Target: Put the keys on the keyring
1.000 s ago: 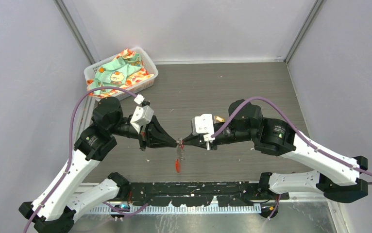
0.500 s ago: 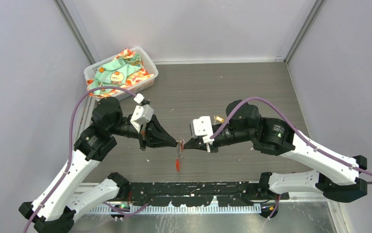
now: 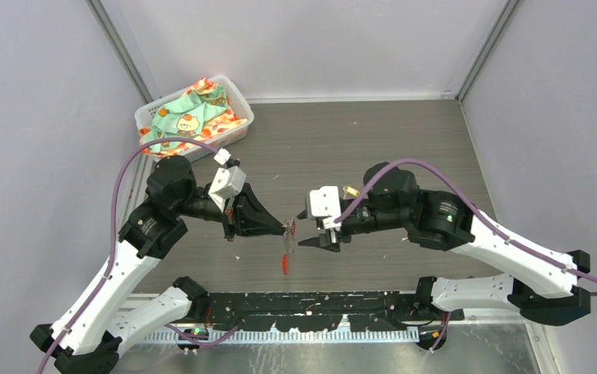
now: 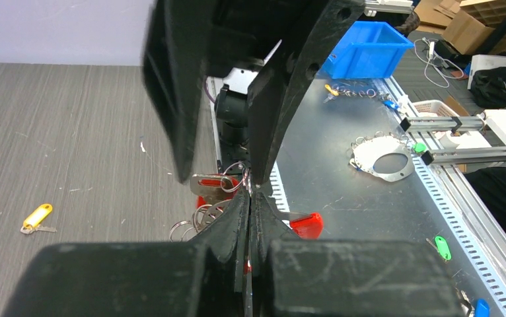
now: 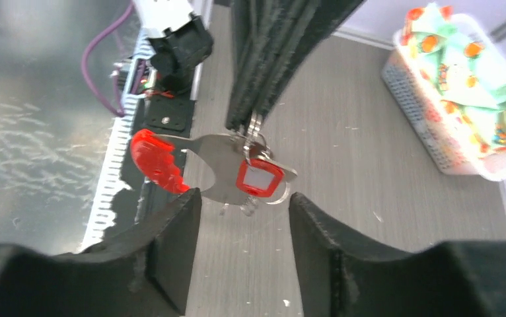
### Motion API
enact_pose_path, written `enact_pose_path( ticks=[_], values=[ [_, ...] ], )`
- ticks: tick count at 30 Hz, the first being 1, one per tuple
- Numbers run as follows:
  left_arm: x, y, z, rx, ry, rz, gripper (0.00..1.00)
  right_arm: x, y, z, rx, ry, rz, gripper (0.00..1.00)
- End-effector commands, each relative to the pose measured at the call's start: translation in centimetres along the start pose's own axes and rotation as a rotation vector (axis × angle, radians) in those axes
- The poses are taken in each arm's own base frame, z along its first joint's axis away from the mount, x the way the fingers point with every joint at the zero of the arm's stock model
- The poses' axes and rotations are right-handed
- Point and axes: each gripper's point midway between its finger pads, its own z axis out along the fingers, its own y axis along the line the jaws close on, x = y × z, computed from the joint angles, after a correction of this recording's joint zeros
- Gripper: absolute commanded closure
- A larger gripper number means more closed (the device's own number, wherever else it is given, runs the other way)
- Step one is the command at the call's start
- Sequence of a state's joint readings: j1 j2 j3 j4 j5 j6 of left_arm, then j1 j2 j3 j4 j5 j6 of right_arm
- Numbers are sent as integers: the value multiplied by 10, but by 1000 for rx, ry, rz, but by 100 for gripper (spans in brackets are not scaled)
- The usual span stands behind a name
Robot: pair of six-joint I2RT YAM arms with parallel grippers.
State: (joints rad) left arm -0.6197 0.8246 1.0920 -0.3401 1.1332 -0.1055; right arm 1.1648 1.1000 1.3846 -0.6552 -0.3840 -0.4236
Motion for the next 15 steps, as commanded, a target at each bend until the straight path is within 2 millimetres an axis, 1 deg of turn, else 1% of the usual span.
enact_pose_path(
  ticks=[1, 3, 6, 9, 12, 15],
  values=[
    [-18, -6, -2, 1, -37, 58, 100, -39, -22, -29, 175, -163, -53, 40],
    [-19, -5, -2, 1, -38, 57, 100, -42, -22, -25, 174, -198, -34, 39],
    [-20, -5, -2, 0, -39, 56, 100, -41, -22, -17, 171, -215, 0, 32],
    [-21, -6, -2, -1, -41, 55, 100, -38, -25, -10, 189, -236, 33, 32],
    [-20, -6, -2, -3, -40, 54, 100, -39, -25, -6, 194, -270, 44, 35],
    [-19, -6, -3, -3, -38, 55, 100, -37, -23, -3, 182, -271, 45, 44]
  ],
)
